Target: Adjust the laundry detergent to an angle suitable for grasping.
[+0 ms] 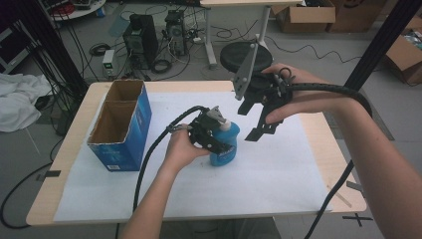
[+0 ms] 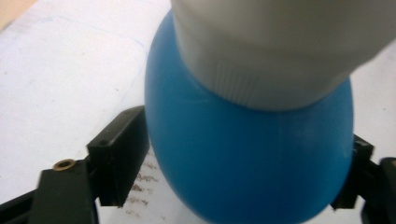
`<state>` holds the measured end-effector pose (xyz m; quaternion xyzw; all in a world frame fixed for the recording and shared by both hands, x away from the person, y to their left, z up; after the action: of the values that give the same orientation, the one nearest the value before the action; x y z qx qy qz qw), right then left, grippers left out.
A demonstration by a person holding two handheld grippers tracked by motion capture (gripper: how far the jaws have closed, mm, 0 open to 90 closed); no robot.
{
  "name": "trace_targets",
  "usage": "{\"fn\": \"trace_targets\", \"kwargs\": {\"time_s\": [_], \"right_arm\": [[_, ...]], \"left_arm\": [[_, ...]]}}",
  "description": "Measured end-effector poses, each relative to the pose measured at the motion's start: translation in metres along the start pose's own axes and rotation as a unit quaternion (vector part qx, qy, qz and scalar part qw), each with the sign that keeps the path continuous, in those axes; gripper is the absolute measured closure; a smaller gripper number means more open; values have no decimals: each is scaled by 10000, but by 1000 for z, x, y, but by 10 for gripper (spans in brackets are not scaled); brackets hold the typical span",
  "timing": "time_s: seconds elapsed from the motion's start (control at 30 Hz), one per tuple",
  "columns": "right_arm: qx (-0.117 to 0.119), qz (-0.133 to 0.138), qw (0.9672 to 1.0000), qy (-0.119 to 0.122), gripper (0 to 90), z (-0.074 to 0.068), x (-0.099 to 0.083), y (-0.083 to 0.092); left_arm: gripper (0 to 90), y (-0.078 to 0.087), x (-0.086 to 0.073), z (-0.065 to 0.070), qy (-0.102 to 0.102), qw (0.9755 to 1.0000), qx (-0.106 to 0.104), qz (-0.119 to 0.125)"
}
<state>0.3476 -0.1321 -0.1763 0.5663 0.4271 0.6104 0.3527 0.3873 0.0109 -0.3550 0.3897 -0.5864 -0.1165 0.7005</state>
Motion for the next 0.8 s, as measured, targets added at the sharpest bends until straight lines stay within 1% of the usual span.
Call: {"fn": "trace_targets", "kwargs": {"time_s": [0.1,0.17,0.23,0.33,0.4,0.5,0.53,0.7,0.8], "right_arm": [[-8,18,10000,-7,219,0,-1,0],[-8,15,10000,-23,218,0,-2,1],[-8,27,10000,-25,219,0,-2,1],[-11,21,10000,-28,219,0,-3,1],[-7,28,10000,-31,219,0,-3,0],[0,21,10000,-26,218,1,-3,0],[5,16,10000,-24,219,1,-3,-1],[6,32,10000,-39,219,1,-4,-1],[-6,42,10000,-46,220,1,-4,0]], "left_arm": [[276,0,1,0,16,10000,-16,62],[324,0,1,1,-18,9999,-30,99],[340,1,2,1,-1,9999,-21,115],[393,1,2,1,35,9999,-26,153],[414,1,2,2,-19,9999,38,141],[419,1,2,2,-15,9999,51,127],[422,1,3,3,-46,9999,88,137],[432,2,3,3,-26,9998,133,137],[438,2,3,2,-68,9998,116,157]]}}
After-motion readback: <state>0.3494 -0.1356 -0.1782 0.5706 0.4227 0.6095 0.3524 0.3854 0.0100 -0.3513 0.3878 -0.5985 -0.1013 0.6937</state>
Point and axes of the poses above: each handheld gripper's, and its own axes: y roughly backward along the jaws, x roughly out of its top, z roughly to its right, the point moved 2 cm from there along -y, roughly forward along the jaws, and after that the axes turned 4 degrees about z, right-handed, at the moved point
